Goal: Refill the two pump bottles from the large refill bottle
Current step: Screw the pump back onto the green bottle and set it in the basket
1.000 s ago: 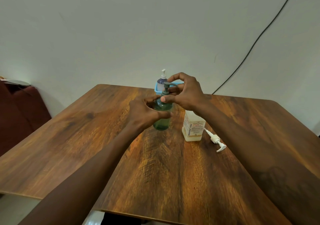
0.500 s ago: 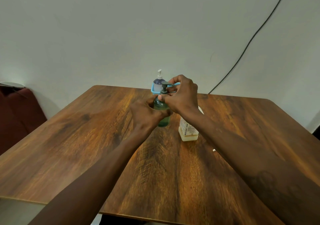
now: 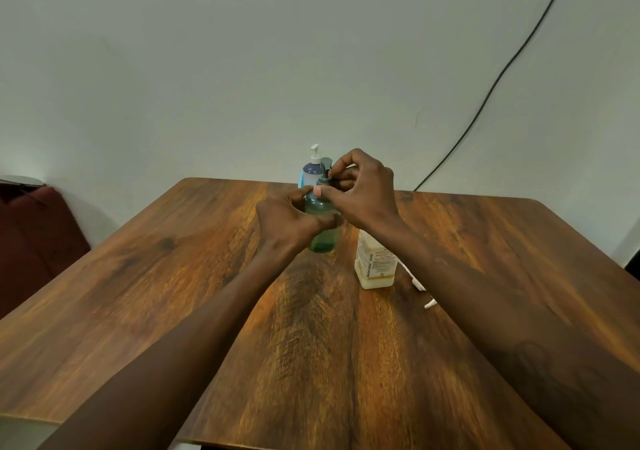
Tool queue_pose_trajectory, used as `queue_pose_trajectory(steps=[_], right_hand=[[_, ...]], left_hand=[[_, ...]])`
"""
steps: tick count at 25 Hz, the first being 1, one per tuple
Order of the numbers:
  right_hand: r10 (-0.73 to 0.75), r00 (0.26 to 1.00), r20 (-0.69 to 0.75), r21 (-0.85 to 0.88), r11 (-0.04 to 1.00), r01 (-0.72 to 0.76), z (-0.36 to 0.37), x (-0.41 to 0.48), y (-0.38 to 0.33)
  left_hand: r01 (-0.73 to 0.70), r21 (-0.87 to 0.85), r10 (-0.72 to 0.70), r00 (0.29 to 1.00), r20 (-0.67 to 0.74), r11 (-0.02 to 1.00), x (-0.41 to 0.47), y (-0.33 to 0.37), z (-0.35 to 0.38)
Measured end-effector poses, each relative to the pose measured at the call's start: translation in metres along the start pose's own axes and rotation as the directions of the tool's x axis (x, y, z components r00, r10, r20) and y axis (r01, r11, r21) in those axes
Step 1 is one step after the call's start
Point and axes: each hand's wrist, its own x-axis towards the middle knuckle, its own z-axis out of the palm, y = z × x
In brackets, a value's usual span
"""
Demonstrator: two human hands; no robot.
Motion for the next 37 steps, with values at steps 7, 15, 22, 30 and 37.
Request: queue_pose_trajectory(steps=[7, 15, 22, 30, 37], right_hand=[[0.051, 0.973, 0.225, -0.053, 0.998, -0.04, -0.014, 0.054, 0.027], [0.089, 0.992, 0.087, -0.068, 0.994, -0.083, 0.003, 0.134, 0.093], [0.074, 0.997, 0.03, -0.08, 0.994, -0.071, 0.03, 0.18, 0.161], [0.099, 0.991, 0.089, -0.117, 0.989, -0.088, 0.058, 0.196, 0.219], [0.142, 0.986, 0.089, -0.15, 0.98, -0.128, 0.071, 0.197, 0.244]], left_hand=[[-0.022, 0.01, 0.022, 0.999, 0.026, 1.0, 0.051, 0.003, 0.017], [0.027, 0.074, -0.031, 0.998, 0.055, 0.997, 0.141, -0.025, 0.085], [0.041, 0.072, -0.048, 0.994, 0.101, 0.997, 0.198, -0.068, 0.143], [0.078, 0.113, -0.092, 0.988, 0.123, 0.99, 0.211, -0.113, 0.183], [0.078, 0.174, -0.111, 0.975, 0.19, 0.982, 0.206, -0.13, 0.196]])
